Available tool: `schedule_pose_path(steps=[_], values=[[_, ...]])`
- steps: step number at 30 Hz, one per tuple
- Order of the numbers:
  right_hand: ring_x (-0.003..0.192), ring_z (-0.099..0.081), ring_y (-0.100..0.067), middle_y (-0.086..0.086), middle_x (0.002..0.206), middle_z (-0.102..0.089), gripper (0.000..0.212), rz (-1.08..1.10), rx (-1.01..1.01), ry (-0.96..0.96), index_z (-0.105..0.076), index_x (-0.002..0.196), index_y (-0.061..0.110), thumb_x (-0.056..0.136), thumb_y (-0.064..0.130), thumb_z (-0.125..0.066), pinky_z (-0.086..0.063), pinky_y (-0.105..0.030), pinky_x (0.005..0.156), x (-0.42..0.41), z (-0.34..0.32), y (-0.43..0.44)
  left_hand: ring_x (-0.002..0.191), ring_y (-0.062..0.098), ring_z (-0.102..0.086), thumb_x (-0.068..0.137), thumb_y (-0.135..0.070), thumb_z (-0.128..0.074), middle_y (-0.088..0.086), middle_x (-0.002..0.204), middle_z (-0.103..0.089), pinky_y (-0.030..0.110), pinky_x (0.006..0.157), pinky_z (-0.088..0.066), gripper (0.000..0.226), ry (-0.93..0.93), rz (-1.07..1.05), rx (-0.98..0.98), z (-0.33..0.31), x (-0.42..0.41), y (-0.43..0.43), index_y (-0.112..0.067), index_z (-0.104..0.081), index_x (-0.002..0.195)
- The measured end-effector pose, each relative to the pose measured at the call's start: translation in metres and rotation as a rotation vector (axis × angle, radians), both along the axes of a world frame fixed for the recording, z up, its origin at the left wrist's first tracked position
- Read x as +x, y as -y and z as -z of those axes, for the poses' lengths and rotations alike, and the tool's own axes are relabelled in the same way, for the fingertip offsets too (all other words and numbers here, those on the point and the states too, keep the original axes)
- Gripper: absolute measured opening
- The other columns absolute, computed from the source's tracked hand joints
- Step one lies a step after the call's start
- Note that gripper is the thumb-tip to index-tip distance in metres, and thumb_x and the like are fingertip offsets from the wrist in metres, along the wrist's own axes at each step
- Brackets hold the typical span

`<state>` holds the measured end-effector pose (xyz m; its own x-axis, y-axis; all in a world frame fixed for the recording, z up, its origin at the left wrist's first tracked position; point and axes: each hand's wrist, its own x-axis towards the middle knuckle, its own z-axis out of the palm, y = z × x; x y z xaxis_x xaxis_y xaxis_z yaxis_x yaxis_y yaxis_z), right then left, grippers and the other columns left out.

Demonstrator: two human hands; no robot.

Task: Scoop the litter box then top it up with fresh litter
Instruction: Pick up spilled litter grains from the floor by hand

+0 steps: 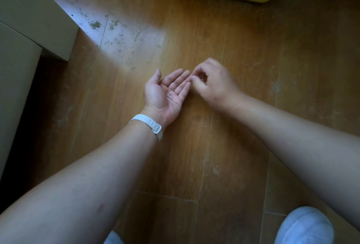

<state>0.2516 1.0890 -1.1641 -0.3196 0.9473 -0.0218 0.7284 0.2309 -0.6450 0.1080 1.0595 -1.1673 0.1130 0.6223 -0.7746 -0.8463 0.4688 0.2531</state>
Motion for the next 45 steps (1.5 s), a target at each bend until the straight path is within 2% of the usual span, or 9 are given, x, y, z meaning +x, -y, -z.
schedule_pose_path(steps=[6,22,25,29,32,34,38,41,45], values=[[0.095,-0.054,-0.017,-0.007,0.107,-0.058,0.020,0.088,-0.045,0.230,-0.067,0.106,0.010,0.093,0.023,-0.060,-0.041,-0.024,0.080,0.032,0.019,-0.038,0.108,0.034,-0.067,0.102,-0.045,-0.034,0.024,0.108,-0.071,0.036,0.096,-0.052,0.060,-0.014,0.008,-0.018,0.000,-0.001,-0.001,0.007,-0.063,0.111],[0.108,-0.051,-0.026,-0.009,0.111,-0.055,0.016,-0.069,-0.067,0.363,-0.063,0.102,0.010,0.097,0.020,-0.052,-0.037,-0.030,0.085,0.020,0.029,-0.052,0.106,0.035,-0.068,0.101,-0.046,-0.035,0.025,0.110,-0.070,0.036,0.091,-0.055,0.061,0.014,-0.008,-0.010,0.005,0.004,-0.008,0.007,-0.064,0.111],[0.101,-0.053,-0.026,-0.009,0.105,-0.056,0.013,-0.031,-0.051,0.285,-0.063,0.097,0.009,0.095,0.018,-0.053,-0.039,-0.030,0.082,0.018,0.027,-0.047,0.106,0.034,-0.068,0.102,-0.045,-0.035,0.024,0.106,-0.071,0.035,0.091,-0.055,0.060,-0.028,-0.007,-0.006,0.007,0.008,-0.008,0.007,-0.063,0.112],[0.081,-0.052,-0.015,-0.002,0.089,-0.054,0.009,0.053,0.023,-0.036,-0.065,0.087,0.006,0.088,0.012,-0.059,-0.039,-0.022,0.071,0.002,0.012,-0.019,0.095,0.032,-0.072,0.102,-0.045,-0.035,0.022,0.096,-0.072,0.035,0.088,-0.057,0.060,-0.101,-0.059,-0.020,0.009,0.013,-0.009,0.007,-0.062,0.112],[0.079,-0.052,-0.011,0.003,0.087,-0.052,0.008,0.017,0.009,-0.155,-0.066,0.083,0.004,0.084,0.010,-0.061,-0.042,-0.023,0.072,-0.015,0.000,0.012,0.088,0.033,-0.070,0.102,-0.048,-0.035,0.023,0.091,-0.068,0.039,0.083,-0.058,0.063,-0.029,-0.067,-0.014,0.008,0.018,-0.009,0.009,-0.061,0.111],[0.083,-0.053,-0.015,0.001,0.088,-0.055,0.007,-0.013,-0.008,-0.162,-0.066,0.082,0.005,0.083,0.010,-0.062,-0.043,-0.026,0.077,-0.021,-0.003,0.027,0.100,0.039,-0.067,0.101,-0.051,-0.032,0.026,0.101,-0.067,0.048,0.097,-0.051,0.066,0.009,-0.023,0.004,0.004,0.021,-0.008,0.007,-0.064,0.105],[0.091,-0.056,-0.024,-0.008,0.094,-0.061,0.009,-0.025,-0.047,-0.121,-0.067,0.085,0.006,0.084,0.014,-0.063,-0.046,-0.038,0.084,-0.022,-0.002,0.034,0.094,0.036,-0.071,0.101,-0.056,-0.027,0.025,0.106,-0.070,0.048,0.093,-0.052,0.072,0.015,0.038,0.043,-0.004,0.024,-0.009,0.006,-0.064,0.106],[0.083,-0.056,-0.015,-0.001,0.090,-0.059,0.006,0.008,0.003,-0.146,-0.068,0.084,0.007,0.082,0.013,-0.066,-0.045,-0.026,0.077,-0.012,-0.006,0.029,0.102,0.040,-0.067,0.100,-0.056,-0.030,0.029,0.109,-0.068,0.052,0.101,-0.047,0.073,0.026,0.011,0.046,-0.004,0.022,-0.010,0.009,-0.064,0.105],[0.075,-0.055,-0.012,-0.002,0.087,-0.060,0.008,0.145,0.047,-0.058,-0.069,0.084,0.009,0.084,0.015,-0.065,-0.045,-0.023,0.069,0.014,-0.001,0.007,0.102,0.038,-0.069,0.100,-0.056,-0.030,0.027,0.105,-0.070,0.043,0.098,-0.052,0.073,-0.004,0.006,0.046,-0.003,0.015,-0.008,0.009,-0.063,0.109]])
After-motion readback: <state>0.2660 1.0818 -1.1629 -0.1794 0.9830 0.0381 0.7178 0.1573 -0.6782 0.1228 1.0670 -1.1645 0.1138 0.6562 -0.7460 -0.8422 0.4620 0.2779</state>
